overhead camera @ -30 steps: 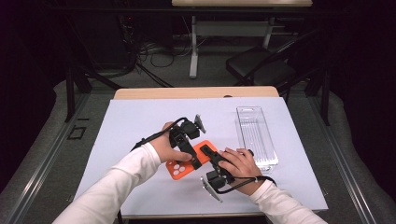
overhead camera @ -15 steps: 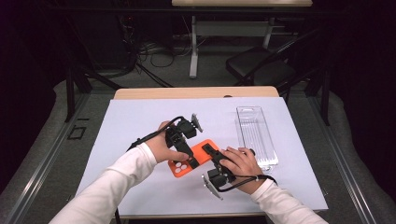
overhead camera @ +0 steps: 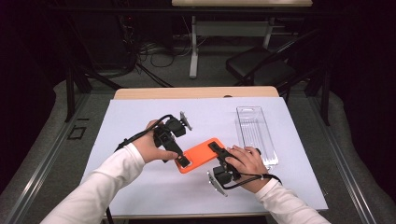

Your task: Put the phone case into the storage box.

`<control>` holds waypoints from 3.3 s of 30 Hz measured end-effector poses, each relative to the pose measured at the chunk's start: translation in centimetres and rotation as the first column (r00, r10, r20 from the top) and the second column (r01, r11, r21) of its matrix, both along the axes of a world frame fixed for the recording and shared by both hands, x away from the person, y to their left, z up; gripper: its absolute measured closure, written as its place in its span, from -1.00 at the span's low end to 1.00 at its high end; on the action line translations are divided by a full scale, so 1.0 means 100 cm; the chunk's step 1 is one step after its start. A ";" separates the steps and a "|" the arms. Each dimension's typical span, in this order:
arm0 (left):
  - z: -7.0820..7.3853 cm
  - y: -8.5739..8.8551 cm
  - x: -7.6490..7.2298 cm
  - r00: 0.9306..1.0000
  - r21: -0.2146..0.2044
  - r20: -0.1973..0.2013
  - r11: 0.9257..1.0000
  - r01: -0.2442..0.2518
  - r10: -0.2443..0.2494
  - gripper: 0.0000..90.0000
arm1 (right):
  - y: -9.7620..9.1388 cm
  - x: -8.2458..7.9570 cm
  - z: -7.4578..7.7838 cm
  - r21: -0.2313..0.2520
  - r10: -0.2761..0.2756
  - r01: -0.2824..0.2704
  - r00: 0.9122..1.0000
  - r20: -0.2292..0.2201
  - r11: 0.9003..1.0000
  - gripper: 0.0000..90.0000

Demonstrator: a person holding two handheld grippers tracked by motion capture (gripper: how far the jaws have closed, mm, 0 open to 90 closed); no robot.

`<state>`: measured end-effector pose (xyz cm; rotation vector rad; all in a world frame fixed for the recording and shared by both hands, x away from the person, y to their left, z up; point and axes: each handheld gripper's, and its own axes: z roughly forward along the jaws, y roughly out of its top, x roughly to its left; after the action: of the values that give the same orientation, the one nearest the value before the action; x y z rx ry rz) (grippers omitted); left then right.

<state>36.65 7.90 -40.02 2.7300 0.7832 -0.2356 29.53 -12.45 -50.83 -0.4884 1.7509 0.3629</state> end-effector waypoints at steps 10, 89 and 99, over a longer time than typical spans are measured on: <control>0.005 0.015 0.001 0.999 -0.021 0.022 0.999 -0.024 0.024 -0.65 | -0.005 0.001 0.001 0.019 -0.016 0.017 1.000 -0.020 1.000 0.91; -0.004 0.051 -0.005 0.962 -0.374 0.240 0.927 -0.029 0.127 -0.02 | -0.031 0.018 0.012 0.556 0.188 0.259 0.760 -0.622 0.790 0.91; -0.008 0.050 -0.003 0.966 -0.397 0.224 0.917 -0.032 0.130 -0.02 | -0.027 0.022 0.008 0.579 0.215 0.290 0.730 -0.649 0.762 0.91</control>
<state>36.40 12.88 -40.84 2.2880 0.6918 -0.0261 31.72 -15.16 -50.05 0.2587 2.1675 1.2090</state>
